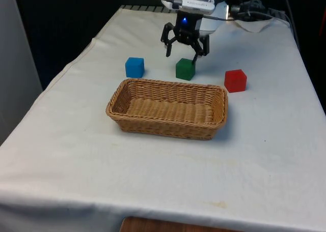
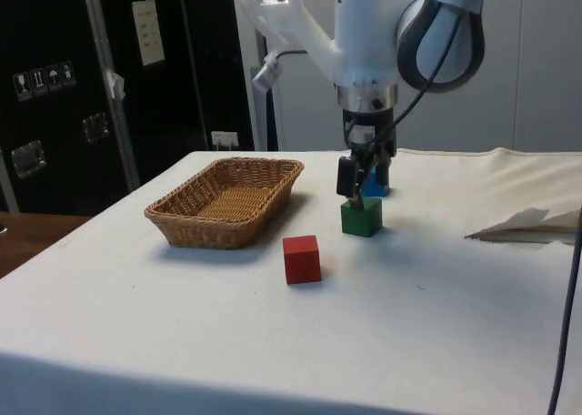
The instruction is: Pick up exactly two blocks and place them into the basket.
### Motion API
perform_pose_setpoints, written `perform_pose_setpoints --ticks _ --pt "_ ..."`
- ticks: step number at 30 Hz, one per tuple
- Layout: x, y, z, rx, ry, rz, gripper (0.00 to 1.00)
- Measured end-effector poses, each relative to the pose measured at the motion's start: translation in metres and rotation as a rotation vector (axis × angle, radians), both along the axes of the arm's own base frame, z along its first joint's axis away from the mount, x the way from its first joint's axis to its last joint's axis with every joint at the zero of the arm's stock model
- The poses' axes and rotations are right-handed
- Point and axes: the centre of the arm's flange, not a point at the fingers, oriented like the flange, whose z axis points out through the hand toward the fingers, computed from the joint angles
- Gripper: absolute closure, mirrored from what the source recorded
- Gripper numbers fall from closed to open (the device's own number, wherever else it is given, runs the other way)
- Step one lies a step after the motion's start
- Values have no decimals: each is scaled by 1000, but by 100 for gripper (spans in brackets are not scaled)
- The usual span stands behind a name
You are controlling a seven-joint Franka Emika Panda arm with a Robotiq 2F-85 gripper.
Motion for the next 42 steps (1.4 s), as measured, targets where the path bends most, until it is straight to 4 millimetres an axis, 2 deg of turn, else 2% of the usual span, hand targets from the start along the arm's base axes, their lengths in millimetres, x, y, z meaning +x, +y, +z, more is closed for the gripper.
perform_pose_setpoints --ticks 15,31,42 --pt "1 1 -5 0 -13 -19 0" --pt "-10 1 26 95 -22 -30 0" --pt "-12 9 31 118 -35 -21 0"
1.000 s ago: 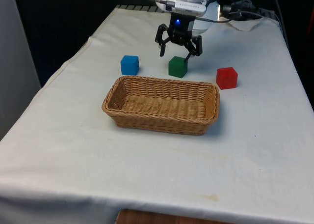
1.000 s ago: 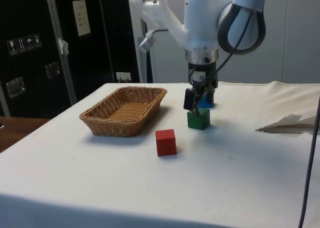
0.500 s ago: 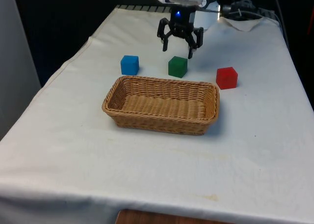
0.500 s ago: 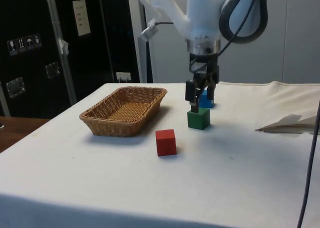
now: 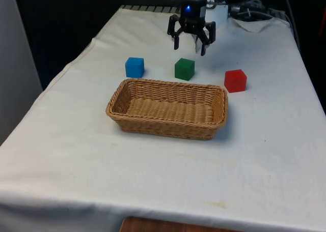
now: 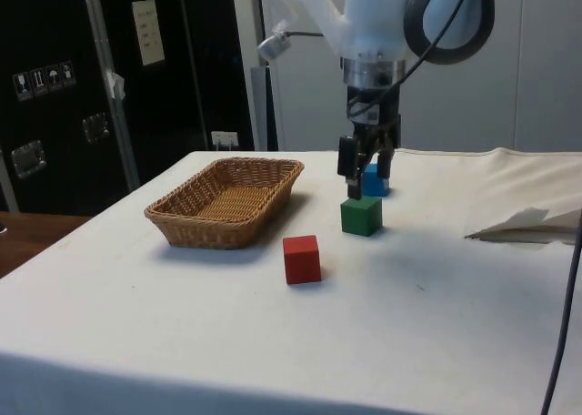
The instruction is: Pick up exactly two blocks and place them into the basket.
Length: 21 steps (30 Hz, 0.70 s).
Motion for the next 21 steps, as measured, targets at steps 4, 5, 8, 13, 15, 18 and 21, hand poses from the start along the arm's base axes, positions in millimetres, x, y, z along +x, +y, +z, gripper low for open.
perform_pose_setpoints --ticks 4,5,8,13,15,18,21 --pt "2 7 -1 -4 1 3 0" --pt "2 8 -2 -8 3 4 0" --pt "4 11 -5 -17 5 7 0" --pt "7 15 -15 -45 13 15 0" --pt "8 15 -17 -49 13 17 0" --pt "7 13 -22 -62 16 19 0" --pt "7 12 -25 -69 19 22 0"
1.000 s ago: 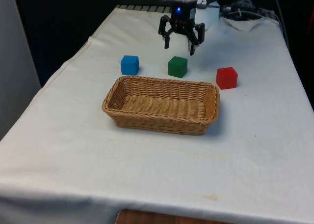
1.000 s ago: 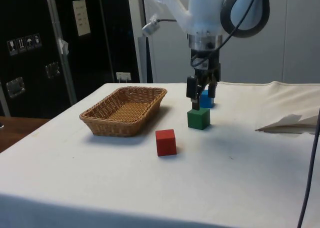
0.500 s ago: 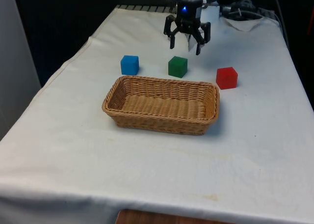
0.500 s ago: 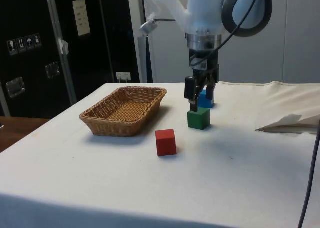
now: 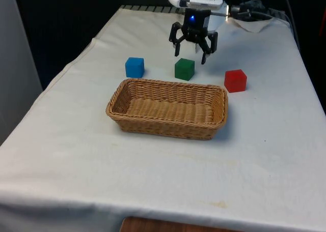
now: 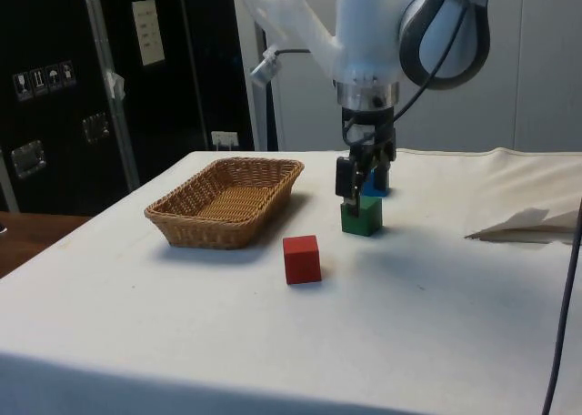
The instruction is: Pick up exactly two blocks and place them into the basket.
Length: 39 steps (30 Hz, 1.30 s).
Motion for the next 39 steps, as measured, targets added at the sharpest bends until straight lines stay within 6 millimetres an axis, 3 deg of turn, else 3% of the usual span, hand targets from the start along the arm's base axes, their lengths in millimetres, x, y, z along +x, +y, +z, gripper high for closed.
perform_pose_setpoints --ticks 12,31,32,33,35,36,38,39 --pt "-2 -18 -15 -43 5 8 0" --pt "5 -20 -25 -77 -8 2 0" --pt "5 -20 -26 -78 -9 2 2" --pt "5 -20 -26 -79 -10 1 11" --pt "5 -20 -27 -80 -11 2 40" --pt "5 -20 -27 -81 -10 0 40" --pt "6 -20 -28 -83 -11 0 63" --pt "6 -20 -29 -85 -10 -2 85"
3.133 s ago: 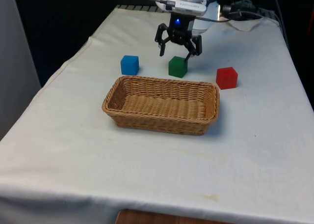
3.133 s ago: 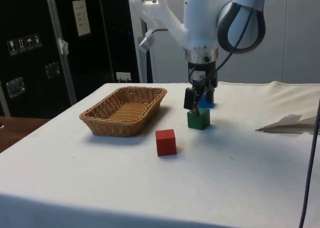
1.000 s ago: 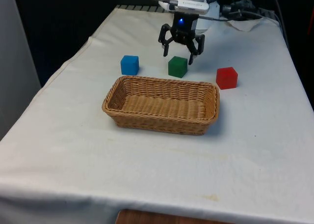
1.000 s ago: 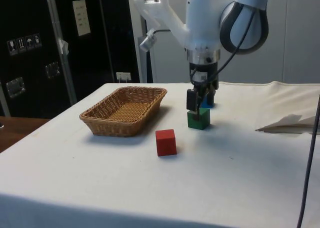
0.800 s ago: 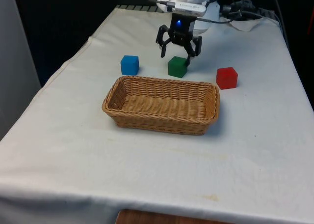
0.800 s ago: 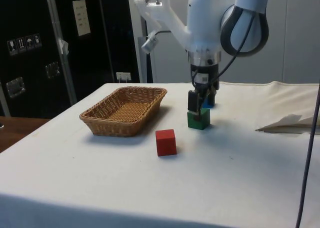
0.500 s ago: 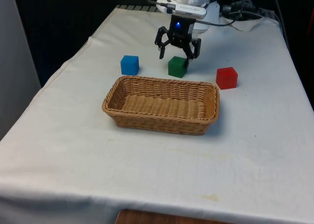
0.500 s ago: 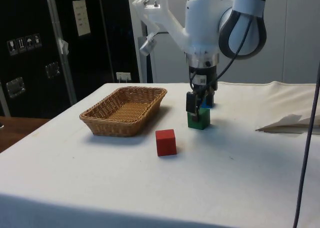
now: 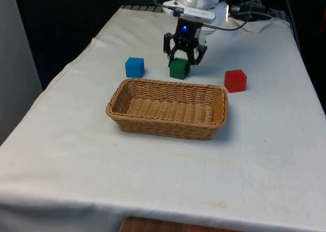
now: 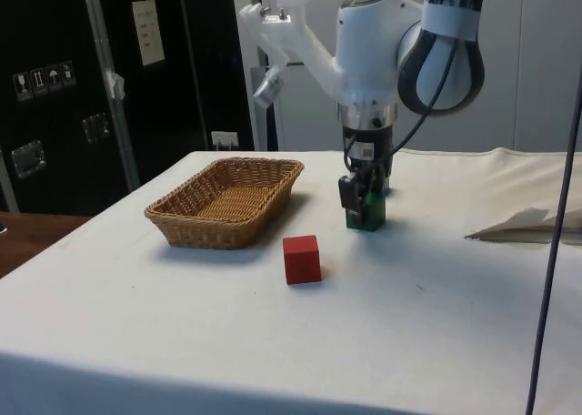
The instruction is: Pick up exactly two blocks and place them into the basket.
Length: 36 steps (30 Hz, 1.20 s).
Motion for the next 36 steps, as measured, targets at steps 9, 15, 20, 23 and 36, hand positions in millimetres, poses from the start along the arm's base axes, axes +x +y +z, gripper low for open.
perform_pose_setpoints --ticks 9,15,20,23,36 --pt "1 0 1 2 -4 0 100" --pt "4 1 7 10 -15 0 100" --pt "6 4 17 30 -15 2 100" --pt "8 7 25 47 -18 4 100" --pt "14 15 50 91 -23 6 100"
